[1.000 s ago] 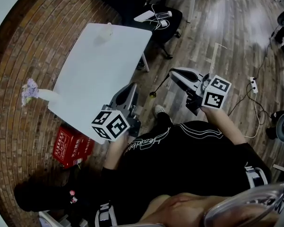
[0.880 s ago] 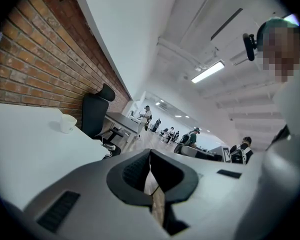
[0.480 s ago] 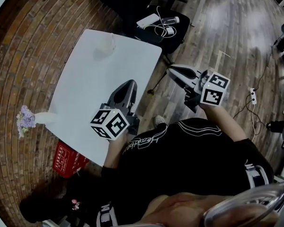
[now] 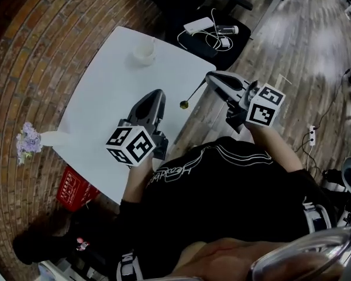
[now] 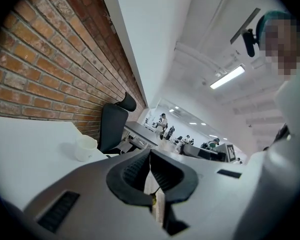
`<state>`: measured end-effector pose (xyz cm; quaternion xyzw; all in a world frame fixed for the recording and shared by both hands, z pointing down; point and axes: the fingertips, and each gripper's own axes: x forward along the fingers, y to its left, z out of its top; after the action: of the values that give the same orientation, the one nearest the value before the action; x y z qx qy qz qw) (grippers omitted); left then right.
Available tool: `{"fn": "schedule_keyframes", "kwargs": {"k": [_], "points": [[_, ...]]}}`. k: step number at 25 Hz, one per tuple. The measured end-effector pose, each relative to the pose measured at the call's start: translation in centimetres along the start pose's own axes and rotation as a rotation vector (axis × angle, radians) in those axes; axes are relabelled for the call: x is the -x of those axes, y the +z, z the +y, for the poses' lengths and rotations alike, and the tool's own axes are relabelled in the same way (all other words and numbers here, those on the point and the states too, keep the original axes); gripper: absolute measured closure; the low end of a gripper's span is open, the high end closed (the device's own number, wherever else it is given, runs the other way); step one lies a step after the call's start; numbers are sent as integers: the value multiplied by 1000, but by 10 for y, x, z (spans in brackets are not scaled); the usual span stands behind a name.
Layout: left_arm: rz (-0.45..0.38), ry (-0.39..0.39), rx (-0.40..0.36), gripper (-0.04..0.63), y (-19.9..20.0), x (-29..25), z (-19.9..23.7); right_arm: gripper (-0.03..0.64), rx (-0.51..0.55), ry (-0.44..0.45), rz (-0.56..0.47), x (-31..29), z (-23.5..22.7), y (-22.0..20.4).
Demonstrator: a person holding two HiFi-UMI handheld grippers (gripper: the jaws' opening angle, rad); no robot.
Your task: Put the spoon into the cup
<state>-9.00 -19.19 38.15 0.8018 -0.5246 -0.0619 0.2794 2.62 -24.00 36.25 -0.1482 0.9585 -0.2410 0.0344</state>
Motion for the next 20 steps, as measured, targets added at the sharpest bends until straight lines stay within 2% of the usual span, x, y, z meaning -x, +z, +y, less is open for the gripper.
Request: {"fn": "schedule_keyframes", "kwargs": {"k": [7,14,20], "points": [[-36,98,25,591,10,9,24,617,2,96,32,-38,-2,6],[-71,201,53,591,32,3,58,617,-50,177,55,-90,-28,23],[-99,276,82,591,50,-9,87,618,-45,228,78,-136,-53,42]]}}
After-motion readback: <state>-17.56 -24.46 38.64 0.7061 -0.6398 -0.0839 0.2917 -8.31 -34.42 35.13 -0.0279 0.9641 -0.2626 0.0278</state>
